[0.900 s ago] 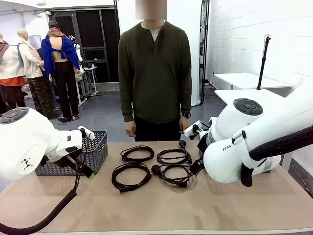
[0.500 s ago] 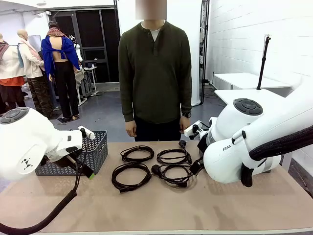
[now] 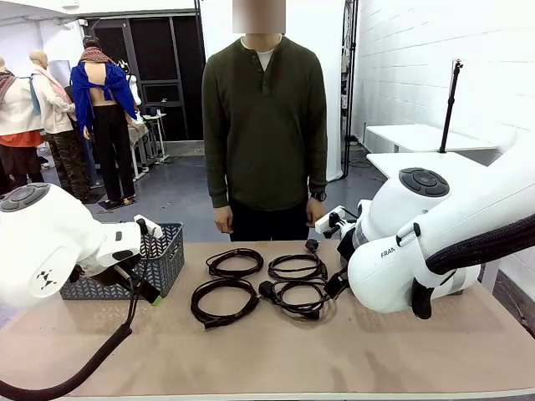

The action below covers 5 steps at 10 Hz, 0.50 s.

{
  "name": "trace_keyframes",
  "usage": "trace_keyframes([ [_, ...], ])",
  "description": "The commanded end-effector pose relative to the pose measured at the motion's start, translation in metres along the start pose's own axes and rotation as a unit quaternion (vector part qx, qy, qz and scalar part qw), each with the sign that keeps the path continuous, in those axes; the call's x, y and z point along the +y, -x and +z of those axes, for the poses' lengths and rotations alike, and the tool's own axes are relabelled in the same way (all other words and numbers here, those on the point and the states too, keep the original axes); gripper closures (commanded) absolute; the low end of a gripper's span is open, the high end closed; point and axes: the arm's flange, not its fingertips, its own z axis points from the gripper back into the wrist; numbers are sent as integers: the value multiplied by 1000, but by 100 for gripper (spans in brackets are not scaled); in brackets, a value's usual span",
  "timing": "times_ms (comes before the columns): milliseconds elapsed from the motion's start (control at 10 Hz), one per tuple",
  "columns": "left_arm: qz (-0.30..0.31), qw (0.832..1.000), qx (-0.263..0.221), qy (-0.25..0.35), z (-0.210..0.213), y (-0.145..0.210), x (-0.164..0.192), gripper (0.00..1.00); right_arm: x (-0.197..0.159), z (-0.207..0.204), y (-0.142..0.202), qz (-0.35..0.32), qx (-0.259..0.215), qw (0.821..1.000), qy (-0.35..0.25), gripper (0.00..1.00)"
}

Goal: Organize the cables according to human instructions.
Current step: Pick up a bundle of cables and place it in the basket indicated by the human.

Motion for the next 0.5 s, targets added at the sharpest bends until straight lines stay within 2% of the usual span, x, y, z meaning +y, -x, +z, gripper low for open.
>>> trace_keyframes([
  [0,1,1000,0,0,0,0,1,0,0,0,0,0,0,1000,0,0],
  [400,0,1000,0,0,0,0,0,0,0,0,0,0,0,1000,0,0],
])
